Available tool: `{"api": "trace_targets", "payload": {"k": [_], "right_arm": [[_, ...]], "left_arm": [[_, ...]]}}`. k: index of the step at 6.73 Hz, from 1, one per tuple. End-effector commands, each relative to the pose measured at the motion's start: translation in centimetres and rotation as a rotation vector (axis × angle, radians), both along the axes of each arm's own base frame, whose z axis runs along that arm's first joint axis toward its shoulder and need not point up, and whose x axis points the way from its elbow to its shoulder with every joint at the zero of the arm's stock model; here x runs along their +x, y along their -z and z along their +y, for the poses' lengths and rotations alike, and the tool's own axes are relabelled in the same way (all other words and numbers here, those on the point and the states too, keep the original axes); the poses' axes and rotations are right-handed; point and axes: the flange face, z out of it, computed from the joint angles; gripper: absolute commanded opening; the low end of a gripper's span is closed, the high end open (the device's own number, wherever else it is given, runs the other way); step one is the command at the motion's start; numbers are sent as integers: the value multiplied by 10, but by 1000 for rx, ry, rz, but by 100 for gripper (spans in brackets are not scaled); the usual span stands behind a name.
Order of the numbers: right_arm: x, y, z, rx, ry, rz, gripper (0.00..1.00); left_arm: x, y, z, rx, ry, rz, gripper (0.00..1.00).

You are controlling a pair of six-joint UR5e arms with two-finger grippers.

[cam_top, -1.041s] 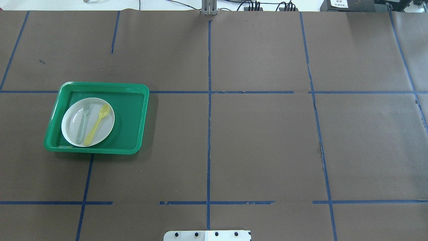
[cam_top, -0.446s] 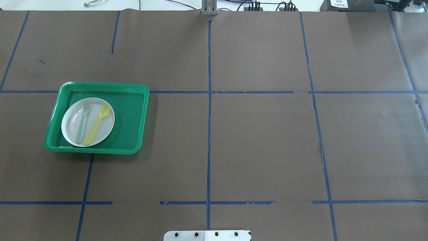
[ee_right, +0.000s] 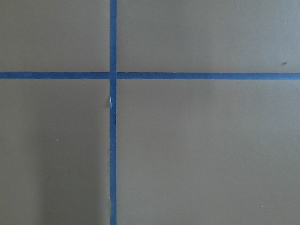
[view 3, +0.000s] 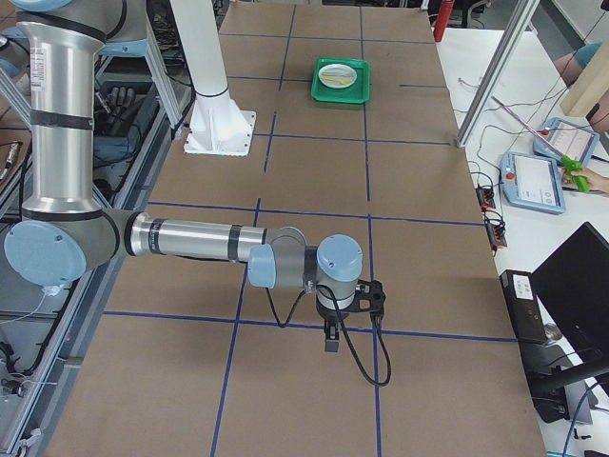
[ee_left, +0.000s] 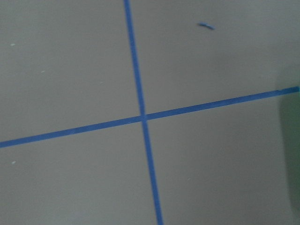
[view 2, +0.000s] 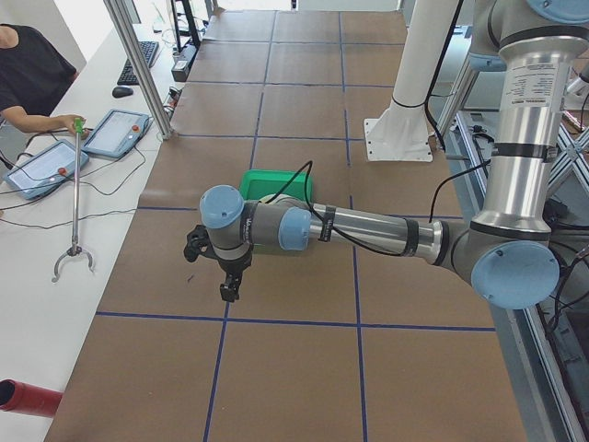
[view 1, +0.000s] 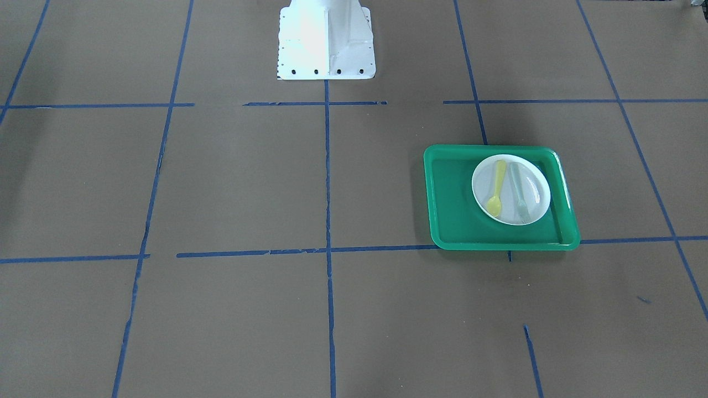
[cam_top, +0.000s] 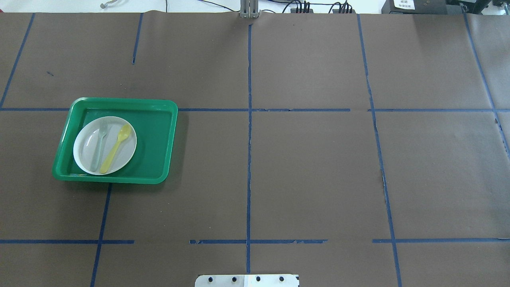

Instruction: Place spoon

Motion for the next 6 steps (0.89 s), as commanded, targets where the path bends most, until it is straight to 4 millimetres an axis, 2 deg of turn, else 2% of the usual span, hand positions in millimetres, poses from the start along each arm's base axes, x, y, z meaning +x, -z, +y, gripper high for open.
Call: {"api": "trace_targets", "payload": {"k": [1, 2, 3, 4, 5, 6], "right_arm": [[0, 0, 0, 0, 0, 0, 100], [0, -1, 1, -2, 0, 0, 100], [0, 0, 0, 0, 0, 0, 100], [0, 0, 0, 0, 0, 0, 100], [0, 0, 0, 0, 0, 0, 100], [0, 0, 0, 0, 0, 0, 100]], "left_arm": [[117, 53, -1, 27, 24, 109, 100], [180, 80, 1, 28, -9, 129, 98], [239, 94, 9, 41, -15, 77, 98], [264, 102, 14, 64, -32, 64, 89], [287, 101, 25, 60, -70, 60, 78], [299, 104, 32, 64, -95, 65, 71]]}}
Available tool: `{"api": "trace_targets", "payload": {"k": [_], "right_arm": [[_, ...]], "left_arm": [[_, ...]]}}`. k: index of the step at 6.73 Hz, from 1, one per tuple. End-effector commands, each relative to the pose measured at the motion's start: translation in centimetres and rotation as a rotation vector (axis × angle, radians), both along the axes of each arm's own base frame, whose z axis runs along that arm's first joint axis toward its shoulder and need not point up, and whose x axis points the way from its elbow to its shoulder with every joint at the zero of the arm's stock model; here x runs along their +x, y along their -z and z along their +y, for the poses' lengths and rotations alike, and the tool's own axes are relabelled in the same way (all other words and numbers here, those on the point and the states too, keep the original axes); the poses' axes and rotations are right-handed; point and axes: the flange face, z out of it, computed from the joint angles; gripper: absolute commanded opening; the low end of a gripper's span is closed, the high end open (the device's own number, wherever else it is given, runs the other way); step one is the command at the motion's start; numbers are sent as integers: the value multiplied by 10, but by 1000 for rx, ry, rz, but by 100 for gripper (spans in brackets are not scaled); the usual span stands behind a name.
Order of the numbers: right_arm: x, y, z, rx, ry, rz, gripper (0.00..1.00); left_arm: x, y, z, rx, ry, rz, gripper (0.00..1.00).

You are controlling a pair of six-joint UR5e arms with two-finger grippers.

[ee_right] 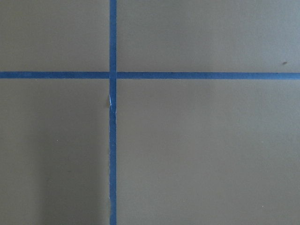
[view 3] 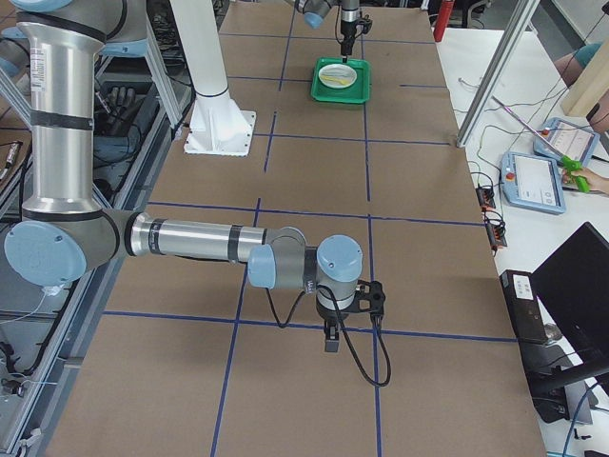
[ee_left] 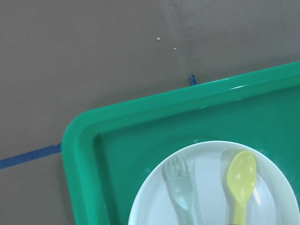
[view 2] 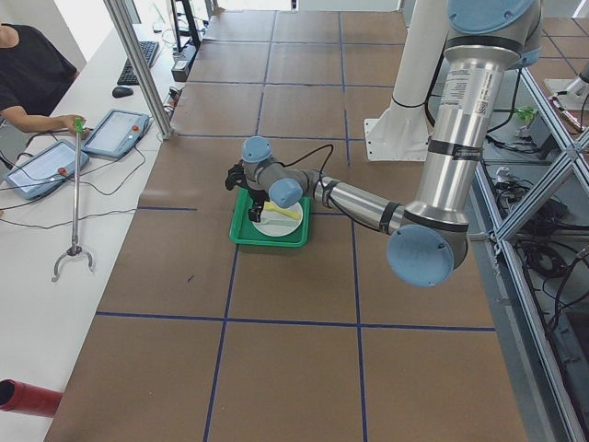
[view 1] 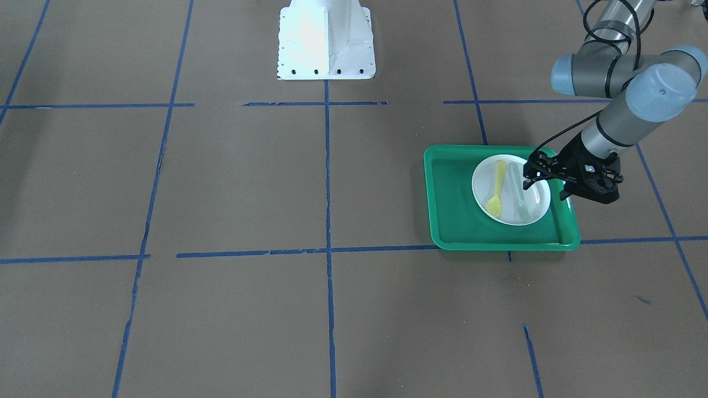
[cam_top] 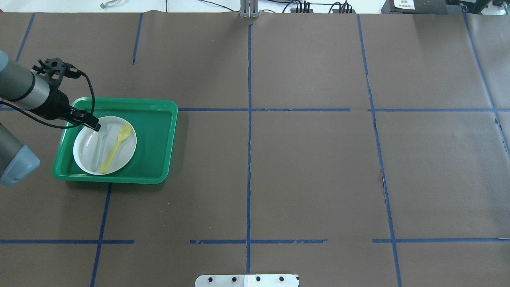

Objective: Place spoon
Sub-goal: 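Move the left gripper over the plate and lower toward the yellow spoon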

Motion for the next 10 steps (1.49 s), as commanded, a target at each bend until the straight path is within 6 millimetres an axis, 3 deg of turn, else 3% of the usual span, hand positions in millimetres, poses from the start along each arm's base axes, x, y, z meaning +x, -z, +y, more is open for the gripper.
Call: {"api": "trace_targets", "payload": {"k": [1, 3, 9, 10], "right_arm": [[0, 0, 0, 0, 0, 0, 100], [0, 0, 0, 0, 0, 0, 100], [0, 0, 0, 0, 0, 0, 100], [0, 0, 0, 0, 0, 0, 100]], "left_arm": [[38, 1, 21, -6, -62, -3, 67], [61, 4, 27, -6, -96, -2, 65], [89, 1, 22, 26, -109, -37, 63], [88, 1, 23, 25, -109, -38, 48]]}}
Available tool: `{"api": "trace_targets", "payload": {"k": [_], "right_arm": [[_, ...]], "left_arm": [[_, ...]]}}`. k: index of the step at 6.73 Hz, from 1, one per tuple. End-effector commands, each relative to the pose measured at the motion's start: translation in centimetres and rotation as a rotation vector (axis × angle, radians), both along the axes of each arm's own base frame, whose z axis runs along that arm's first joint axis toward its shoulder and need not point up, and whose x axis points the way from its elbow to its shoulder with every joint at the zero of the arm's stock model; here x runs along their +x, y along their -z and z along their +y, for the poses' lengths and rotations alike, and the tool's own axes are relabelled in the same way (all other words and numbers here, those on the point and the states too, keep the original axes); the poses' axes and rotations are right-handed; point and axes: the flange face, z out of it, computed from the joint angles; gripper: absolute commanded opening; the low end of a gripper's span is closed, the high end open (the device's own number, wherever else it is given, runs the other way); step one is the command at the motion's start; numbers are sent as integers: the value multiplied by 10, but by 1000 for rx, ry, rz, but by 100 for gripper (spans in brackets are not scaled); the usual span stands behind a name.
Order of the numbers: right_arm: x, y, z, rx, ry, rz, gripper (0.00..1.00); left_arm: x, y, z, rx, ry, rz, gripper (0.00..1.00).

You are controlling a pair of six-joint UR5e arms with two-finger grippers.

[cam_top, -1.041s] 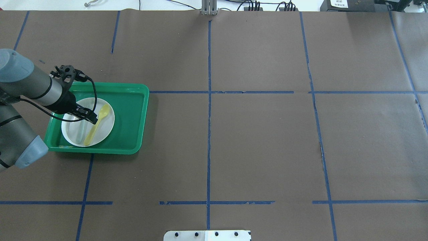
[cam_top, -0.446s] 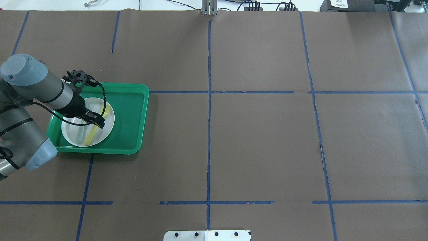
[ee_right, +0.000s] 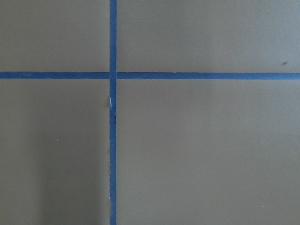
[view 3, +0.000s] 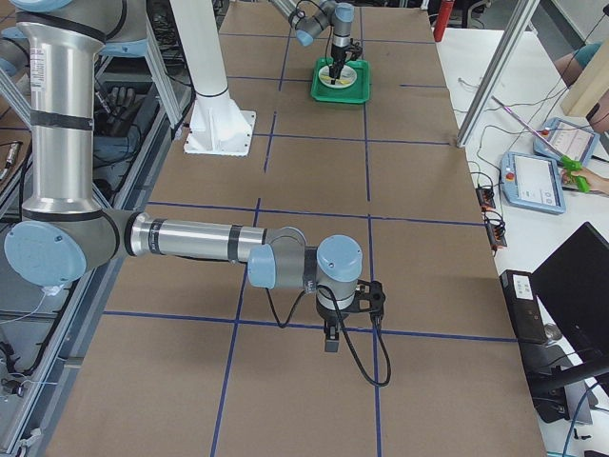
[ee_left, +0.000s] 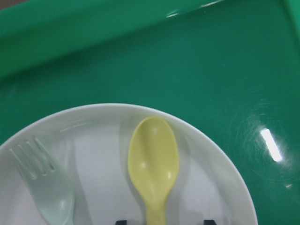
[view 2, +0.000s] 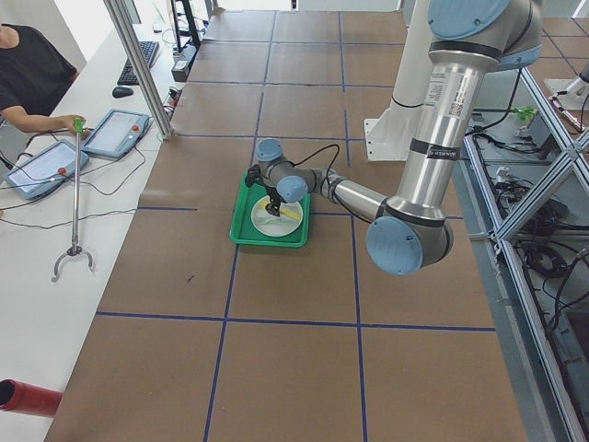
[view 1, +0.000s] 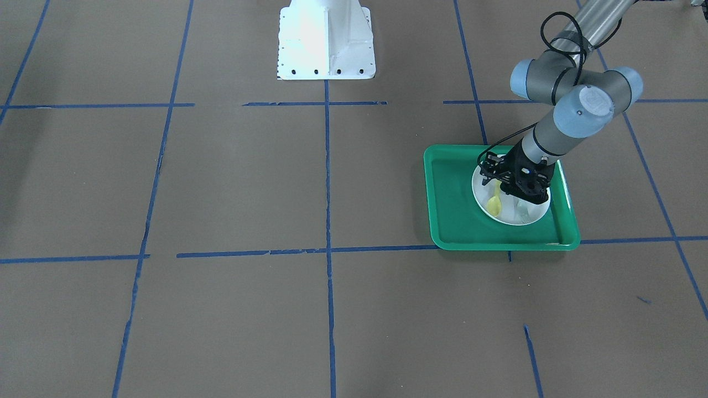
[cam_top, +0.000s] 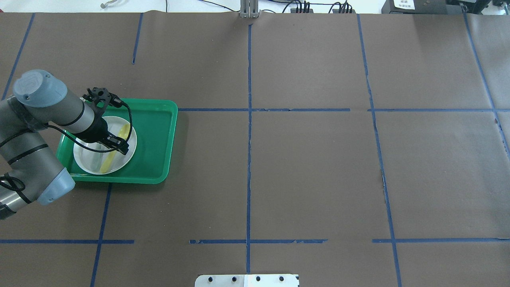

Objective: Place spoon
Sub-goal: 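Close the left gripper on the yellow spoon's handle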

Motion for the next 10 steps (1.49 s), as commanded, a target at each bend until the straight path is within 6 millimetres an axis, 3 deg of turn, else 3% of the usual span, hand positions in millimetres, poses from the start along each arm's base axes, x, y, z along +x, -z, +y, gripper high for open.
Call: {"api": "trace_targets", "payload": {"k": [1, 2, 5, 6, 7, 8, 10], "right_arm": [[0, 0, 0, 0, 0, 0, 100], [0, 0, 0, 0, 0, 0, 100], [0, 0, 0, 0, 0, 0, 100], [0, 0, 0, 0, 0, 0, 100], [0, 0, 0, 0, 0, 0, 100], [0, 0, 0, 0, 0, 0, 100], [0, 0, 0, 0, 0, 0, 100]], "left_arm": [[-1, 1, 2, 0, 2, -4, 13], [-2, 1, 2, -5, 4, -8, 0], [-13, 16, -3, -26, 34, -21, 0], [-24, 40, -6, -118, 91, -64, 0], [-13, 71, -17, -222, 184, -69, 0], [-5, 90, -24, -233, 204, -50, 0], [33, 94, -31, -285, 209, -62, 0]]}}
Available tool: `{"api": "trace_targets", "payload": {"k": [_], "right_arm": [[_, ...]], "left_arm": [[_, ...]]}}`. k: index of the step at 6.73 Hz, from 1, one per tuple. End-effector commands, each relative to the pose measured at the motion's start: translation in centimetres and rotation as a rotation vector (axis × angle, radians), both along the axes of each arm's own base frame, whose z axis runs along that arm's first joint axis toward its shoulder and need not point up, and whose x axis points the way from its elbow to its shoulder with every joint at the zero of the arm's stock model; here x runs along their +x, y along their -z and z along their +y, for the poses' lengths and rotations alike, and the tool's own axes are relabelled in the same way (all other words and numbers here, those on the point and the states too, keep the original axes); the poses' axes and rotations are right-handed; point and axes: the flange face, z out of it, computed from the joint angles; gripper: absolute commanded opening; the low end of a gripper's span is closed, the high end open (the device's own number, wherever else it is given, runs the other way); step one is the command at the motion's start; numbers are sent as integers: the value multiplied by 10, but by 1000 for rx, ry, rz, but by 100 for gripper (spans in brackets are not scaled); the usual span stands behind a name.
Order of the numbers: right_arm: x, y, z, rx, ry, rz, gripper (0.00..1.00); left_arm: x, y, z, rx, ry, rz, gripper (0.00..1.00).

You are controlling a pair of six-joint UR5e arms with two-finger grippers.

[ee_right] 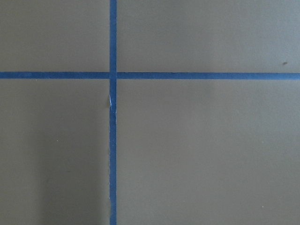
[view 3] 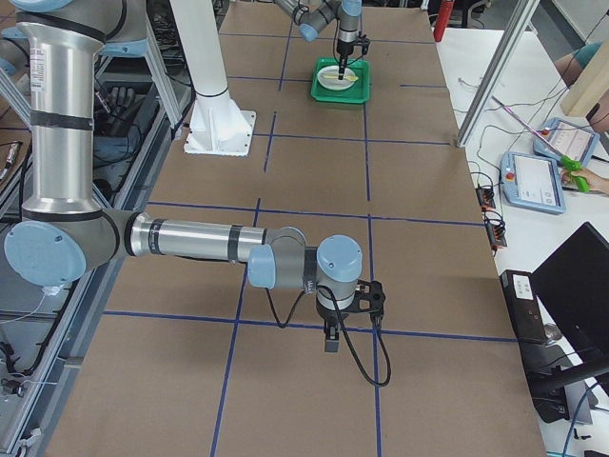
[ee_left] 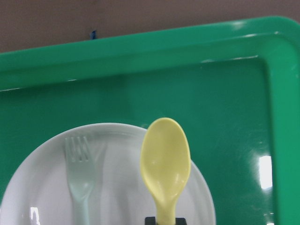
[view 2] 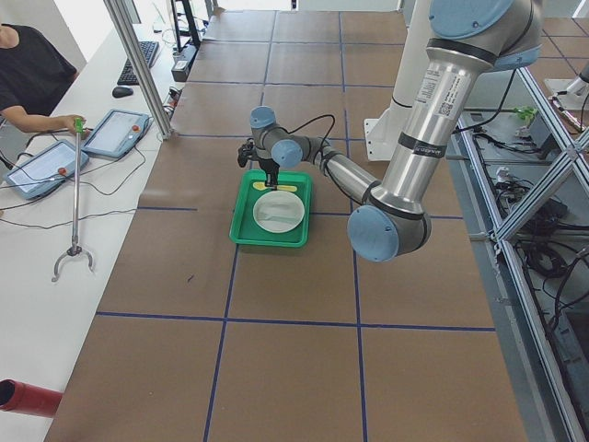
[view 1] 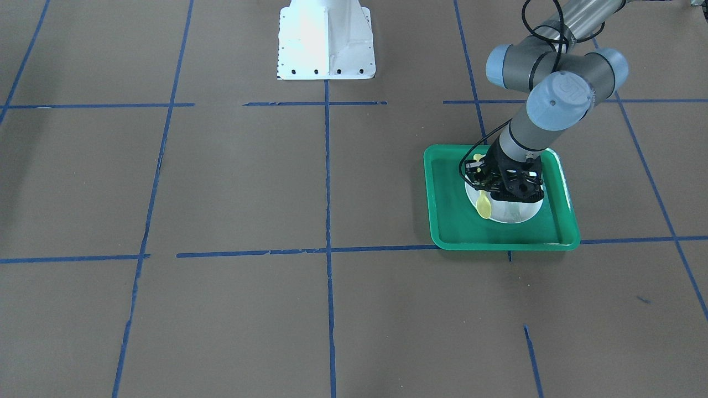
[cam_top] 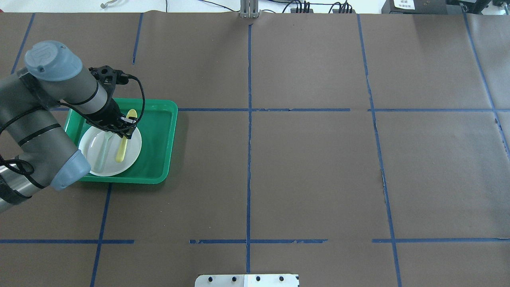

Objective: Place spoon
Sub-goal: 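Carry the spoon off the plate and lower it onto the tray beside it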

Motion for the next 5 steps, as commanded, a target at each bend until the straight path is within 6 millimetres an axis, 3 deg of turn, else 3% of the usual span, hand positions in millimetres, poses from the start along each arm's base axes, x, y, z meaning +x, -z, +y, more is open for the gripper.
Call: {"api": "trace_targets", "payload": {"k": [1, 3, 4, 5], "right_arm": [[0, 0, 0, 0, 0, 0, 100], [0, 0, 0, 0, 0, 0, 100], [0, 0, 0, 0, 0, 0, 100], [0, 0, 0, 0, 0, 0, 100]], "left_arm": [[37, 5, -10, -28, -9, -9, 0], [61, -14, -6, -19, -10, 30, 0], [61, -13, -5, -16, -7, 38, 10], [59, -13, -5, -13, -6, 39, 55]]}}
